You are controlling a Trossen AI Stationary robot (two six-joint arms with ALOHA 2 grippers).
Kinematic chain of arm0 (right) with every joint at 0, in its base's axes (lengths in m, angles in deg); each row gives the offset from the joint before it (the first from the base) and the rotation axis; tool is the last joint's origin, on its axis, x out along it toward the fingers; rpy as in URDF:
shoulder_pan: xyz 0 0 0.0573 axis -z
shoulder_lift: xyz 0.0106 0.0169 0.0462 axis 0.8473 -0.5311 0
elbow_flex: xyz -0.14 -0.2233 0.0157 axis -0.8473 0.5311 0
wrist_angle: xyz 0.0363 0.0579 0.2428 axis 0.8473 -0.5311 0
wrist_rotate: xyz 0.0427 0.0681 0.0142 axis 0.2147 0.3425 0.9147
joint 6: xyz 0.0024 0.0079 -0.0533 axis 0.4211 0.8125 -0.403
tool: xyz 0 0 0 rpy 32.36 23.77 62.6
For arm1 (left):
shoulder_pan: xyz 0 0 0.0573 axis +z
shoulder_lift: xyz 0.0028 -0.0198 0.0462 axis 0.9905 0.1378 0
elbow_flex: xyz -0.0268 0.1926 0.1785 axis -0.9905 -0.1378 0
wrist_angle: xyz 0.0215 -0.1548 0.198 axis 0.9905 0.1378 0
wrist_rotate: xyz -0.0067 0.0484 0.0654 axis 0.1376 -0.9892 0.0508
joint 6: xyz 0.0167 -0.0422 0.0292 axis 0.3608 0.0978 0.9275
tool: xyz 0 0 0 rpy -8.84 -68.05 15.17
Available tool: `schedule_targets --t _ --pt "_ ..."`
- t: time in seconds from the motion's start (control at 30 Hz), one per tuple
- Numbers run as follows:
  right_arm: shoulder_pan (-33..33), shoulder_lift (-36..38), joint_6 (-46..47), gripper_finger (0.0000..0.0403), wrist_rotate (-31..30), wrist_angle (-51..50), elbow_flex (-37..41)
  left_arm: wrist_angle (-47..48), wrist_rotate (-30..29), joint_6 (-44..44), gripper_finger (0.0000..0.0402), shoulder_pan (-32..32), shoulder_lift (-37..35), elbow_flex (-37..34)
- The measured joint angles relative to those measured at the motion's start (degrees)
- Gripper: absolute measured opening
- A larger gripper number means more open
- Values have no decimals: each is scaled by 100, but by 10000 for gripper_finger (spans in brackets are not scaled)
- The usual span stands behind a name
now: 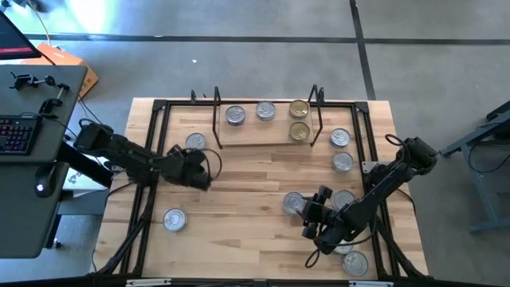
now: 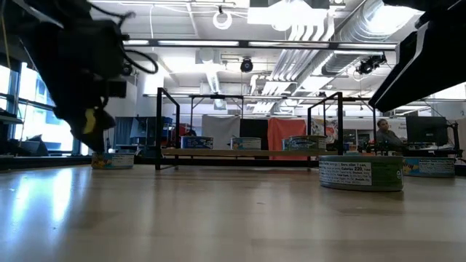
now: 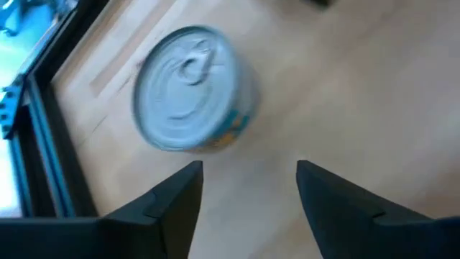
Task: Stack canned seafood by type on shelf
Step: Put the light blue tuna can on the shelf and align it with the other light blue tuna can
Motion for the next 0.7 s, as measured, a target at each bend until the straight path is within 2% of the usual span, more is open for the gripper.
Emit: schedule_targets --t 0.27,0.53,0.7 --pt "19 -2 -275 233 25 1 0 -986 155 1864 226 1282 0 -194" --pt "26 -2 -275 233 216 2 0 -1553 1044 3488 205 2593 -25 -262" --pt "26 -2 -153 233 242 3 0 -1582 1512 3904 179 2919 -63 -279"
